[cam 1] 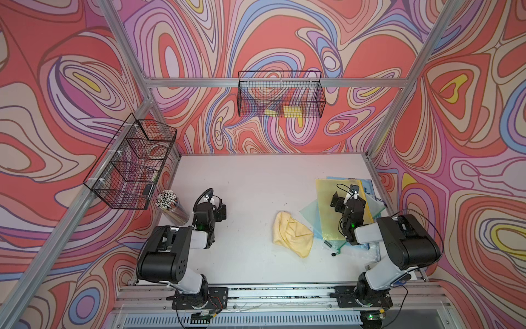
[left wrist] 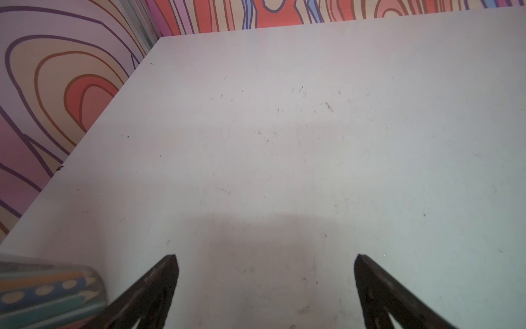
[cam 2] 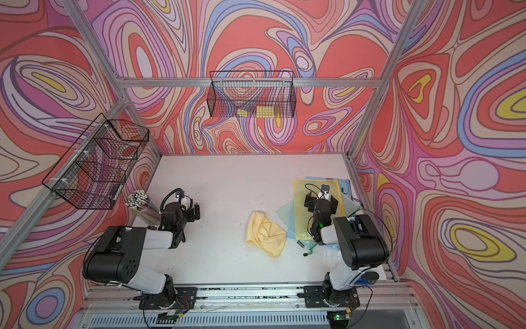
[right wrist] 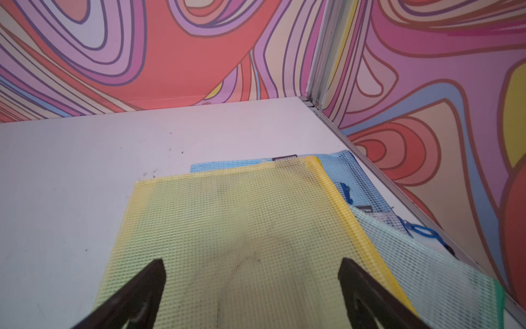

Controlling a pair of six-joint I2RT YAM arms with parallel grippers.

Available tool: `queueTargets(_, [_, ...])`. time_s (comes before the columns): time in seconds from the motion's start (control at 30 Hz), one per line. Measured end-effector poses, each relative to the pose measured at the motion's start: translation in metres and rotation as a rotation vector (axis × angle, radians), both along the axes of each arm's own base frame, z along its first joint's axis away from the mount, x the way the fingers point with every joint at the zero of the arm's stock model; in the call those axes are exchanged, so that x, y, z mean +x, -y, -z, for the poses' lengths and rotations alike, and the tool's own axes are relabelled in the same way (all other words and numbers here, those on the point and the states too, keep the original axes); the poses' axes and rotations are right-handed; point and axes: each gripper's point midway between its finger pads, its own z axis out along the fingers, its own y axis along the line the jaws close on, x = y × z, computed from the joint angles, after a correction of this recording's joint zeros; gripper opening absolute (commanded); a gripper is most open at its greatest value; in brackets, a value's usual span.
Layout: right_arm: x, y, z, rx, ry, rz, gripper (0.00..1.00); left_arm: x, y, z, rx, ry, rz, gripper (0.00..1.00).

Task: Wipe the document bag
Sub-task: Reset both arms

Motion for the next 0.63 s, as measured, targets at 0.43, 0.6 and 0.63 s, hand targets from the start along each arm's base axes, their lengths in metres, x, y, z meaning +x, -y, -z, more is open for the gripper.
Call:
queueTargets(0.43, [0.0095, 0.0043, -0.0010, 0.029, 0.004, -0.039, 0.98, 0.0081, 0.0029, -0.0108, -0.056, 0.042, 0.035, 0.99])
queueTargets(0.6, [0.0096, 0.0038, -0.0010, 0.030, 0.005, -0.042, 0.98, 0.0084, 0.0034, -0.0111, -0.058, 0.042, 0.038, 0.99])
queueTargets(0.63, [0.0096, 0.0038, -0.0010, 0.030, 0.005, -0.042, 0.98, 0.0084, 0.0034, -0.0111, -0.057, 0.042, 0.038, 0.99])
